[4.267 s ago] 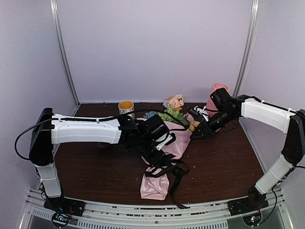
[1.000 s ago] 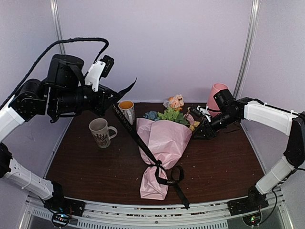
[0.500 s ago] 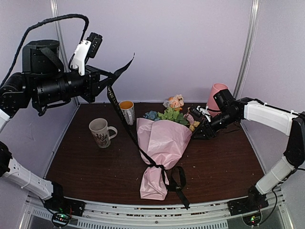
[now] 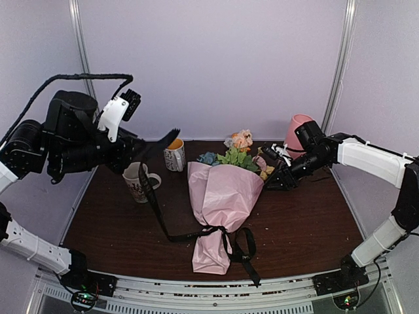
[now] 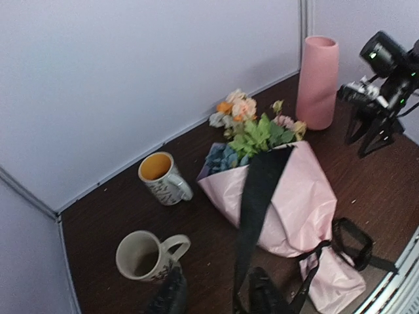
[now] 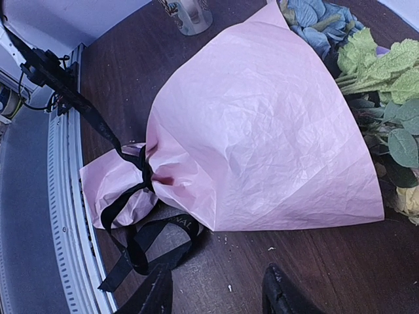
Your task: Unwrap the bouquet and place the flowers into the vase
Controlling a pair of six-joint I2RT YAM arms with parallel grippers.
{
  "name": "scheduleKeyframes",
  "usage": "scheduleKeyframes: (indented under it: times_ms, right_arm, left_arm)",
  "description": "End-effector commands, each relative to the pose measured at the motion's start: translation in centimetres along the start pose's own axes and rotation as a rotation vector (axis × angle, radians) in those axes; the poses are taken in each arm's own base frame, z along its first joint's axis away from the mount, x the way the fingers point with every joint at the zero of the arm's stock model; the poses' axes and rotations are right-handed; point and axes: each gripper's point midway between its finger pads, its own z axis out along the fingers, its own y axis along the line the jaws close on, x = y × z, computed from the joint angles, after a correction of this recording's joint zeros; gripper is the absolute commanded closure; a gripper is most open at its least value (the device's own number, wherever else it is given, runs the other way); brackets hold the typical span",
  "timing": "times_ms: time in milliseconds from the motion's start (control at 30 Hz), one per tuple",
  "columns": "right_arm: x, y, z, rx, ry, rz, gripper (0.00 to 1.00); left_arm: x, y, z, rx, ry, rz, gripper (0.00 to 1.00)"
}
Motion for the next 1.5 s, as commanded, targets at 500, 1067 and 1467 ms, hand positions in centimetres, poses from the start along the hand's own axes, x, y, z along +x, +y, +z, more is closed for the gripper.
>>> scheduleKeyframes:
  times_ms: [500, 1067, 1467]
  right_arm:
    - [1.9, 7.6, 5.9, -0.1, 0.095, -0.171, 0.7]
    - [3.7, 6.5, 5.8, -0.112, 0.069, -0.135, 0.71]
    - [4.4, 6.3, 6.8, -0.142, 0.09, -0.102, 0.7]
  left_arm:
    - [10.4, -12.5, 11.2, 0.475, 0.083, 0.291, 0.55]
    - [18.7, -19.0, 19.3, 0.788, 0.201, 0.416, 0.7]
    - [23.4, -16.3, 20.3, 0.777, 0.377, 0.576, 0.83]
